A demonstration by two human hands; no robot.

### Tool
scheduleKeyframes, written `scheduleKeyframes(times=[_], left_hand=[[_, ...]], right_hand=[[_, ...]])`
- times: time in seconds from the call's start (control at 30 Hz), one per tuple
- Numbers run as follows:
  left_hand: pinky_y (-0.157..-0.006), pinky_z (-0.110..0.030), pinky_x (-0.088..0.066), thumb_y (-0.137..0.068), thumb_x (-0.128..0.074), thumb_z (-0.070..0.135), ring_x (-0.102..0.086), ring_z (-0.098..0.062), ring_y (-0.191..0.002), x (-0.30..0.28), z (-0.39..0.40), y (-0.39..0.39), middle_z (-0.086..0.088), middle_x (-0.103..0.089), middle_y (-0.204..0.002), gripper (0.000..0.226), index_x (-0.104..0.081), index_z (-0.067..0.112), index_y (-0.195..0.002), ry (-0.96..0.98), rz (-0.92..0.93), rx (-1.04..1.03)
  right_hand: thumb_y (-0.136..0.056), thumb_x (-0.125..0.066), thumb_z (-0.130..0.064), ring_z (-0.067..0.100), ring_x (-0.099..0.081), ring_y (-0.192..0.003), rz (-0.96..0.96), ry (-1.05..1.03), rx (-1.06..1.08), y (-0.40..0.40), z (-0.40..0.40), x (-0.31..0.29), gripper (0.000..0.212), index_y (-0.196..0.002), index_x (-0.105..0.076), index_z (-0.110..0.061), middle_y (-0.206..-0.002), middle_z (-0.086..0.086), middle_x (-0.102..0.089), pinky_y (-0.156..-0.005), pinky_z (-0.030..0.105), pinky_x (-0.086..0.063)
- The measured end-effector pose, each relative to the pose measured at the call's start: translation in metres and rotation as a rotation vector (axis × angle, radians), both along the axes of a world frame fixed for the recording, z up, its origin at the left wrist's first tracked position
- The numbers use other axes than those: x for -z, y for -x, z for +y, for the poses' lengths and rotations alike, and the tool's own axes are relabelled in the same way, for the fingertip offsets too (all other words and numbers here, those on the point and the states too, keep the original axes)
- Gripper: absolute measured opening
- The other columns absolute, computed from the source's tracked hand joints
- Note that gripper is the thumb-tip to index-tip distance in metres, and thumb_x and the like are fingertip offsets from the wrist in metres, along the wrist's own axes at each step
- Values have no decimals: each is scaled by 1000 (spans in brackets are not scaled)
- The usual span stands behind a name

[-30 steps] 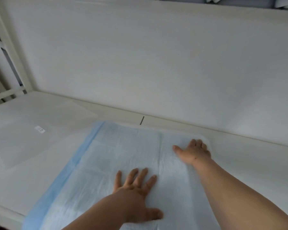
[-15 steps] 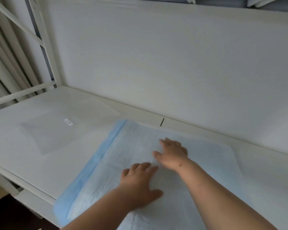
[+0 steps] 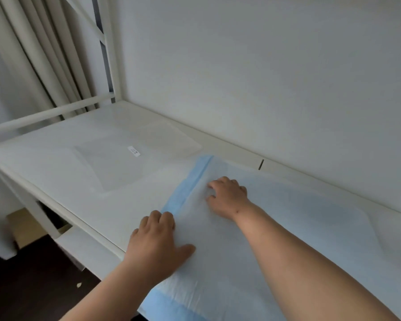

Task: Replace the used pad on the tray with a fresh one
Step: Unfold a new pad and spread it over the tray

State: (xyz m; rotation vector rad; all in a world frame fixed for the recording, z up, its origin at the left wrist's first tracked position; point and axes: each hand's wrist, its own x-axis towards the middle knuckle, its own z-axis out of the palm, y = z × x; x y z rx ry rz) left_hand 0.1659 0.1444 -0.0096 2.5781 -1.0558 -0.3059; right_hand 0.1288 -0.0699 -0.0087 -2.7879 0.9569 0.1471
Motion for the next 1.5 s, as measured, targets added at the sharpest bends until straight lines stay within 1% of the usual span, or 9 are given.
scheduleKeyframes(times=[0.33,0.7,0.8,0.9,0.97,1.03,1.13,1.33,1.5], left_hand=[[-74,-33,-40,-88,-48,53,-58,-23,-103,3,4,1,3,-51,-105,31,-33,26,-93,13,-70,53],[-63,-31,-34,-93,-47,28,-53,-19,-101,3,-4,15,5,-45,-97,11,-39,26,-85,-6,-169,-49],[-46,-28,-27,-54,-83,21,-56,-20,-68,2,-6,18,4,-49,-75,34,-52,22,-64,-40,-248,27],[-41,-25,-22,-25,-87,16,-48,-18,-49,10,-7,17,3,-45,-61,47,-48,22,-49,-63,-299,27],[-43,-25,-22,-28,-88,18,-45,-16,-47,1,-9,23,4,-41,-63,51,-45,23,-52,-61,-283,52],[-49,-28,-27,-57,-85,28,-46,-17,-57,-11,-11,29,5,-36,-74,47,-40,22,-68,-18,-228,68],[-65,-31,-36,-100,-39,34,-44,-20,-78,-22,-14,33,4,-37,-90,18,-34,19,-90,86,-177,11],[-72,-36,-46,-100,-36,36,-57,-29,-83,-34,-20,38,-1,-56,-83,19,-36,17,-97,218,77,-40],[-81,-32,-47,-91,-44,59,-59,-24,-101,-31,-14,42,6,-59,-113,44,-34,27,-120,103,119,-34]], right_hand=[[-96,-44,-43,25,-37,-131,-69,6,48,-2,-6,16,46,-137,-46,-23,-143,0,-40,-99,42,-35],[-94,-51,-40,24,-44,-117,-139,-10,24,-3,-20,17,23,-108,-56,-22,-122,2,-45,-86,38,-37],[-94,-53,-41,25,-45,-116,-185,-3,22,-3,-20,20,22,-105,-58,-23,-119,1,-48,-85,38,-38],[-94,-53,-39,26,-46,-113,-211,4,14,-2,-24,22,19,-102,-59,-23,-117,1,-50,-85,37,-39],[-94,-51,-35,26,-48,-109,-253,-44,29,-1,-29,25,16,-98,-60,-22,-113,2,-51,-81,35,-39],[-92,-52,-28,27,-54,-105,-363,-132,75,0,-36,26,12,-95,-60,-20,-110,4,-56,-81,33,-43],[-91,-54,-19,28,-59,-105,-505,-258,171,1,-48,23,18,-105,-64,-15,-114,8,-57,-88,29,-44],[-88,-56,-17,28,-58,-113,-473,-312,258,-3,-71,16,35,-122,-61,-12,-130,13,-54,-97,32,-44],[-89,-53,-19,31,-51,-125,-344,-284,254,-15,-81,8,48,-136,-51,-12,-141,14,-46,-105,35,-40]])
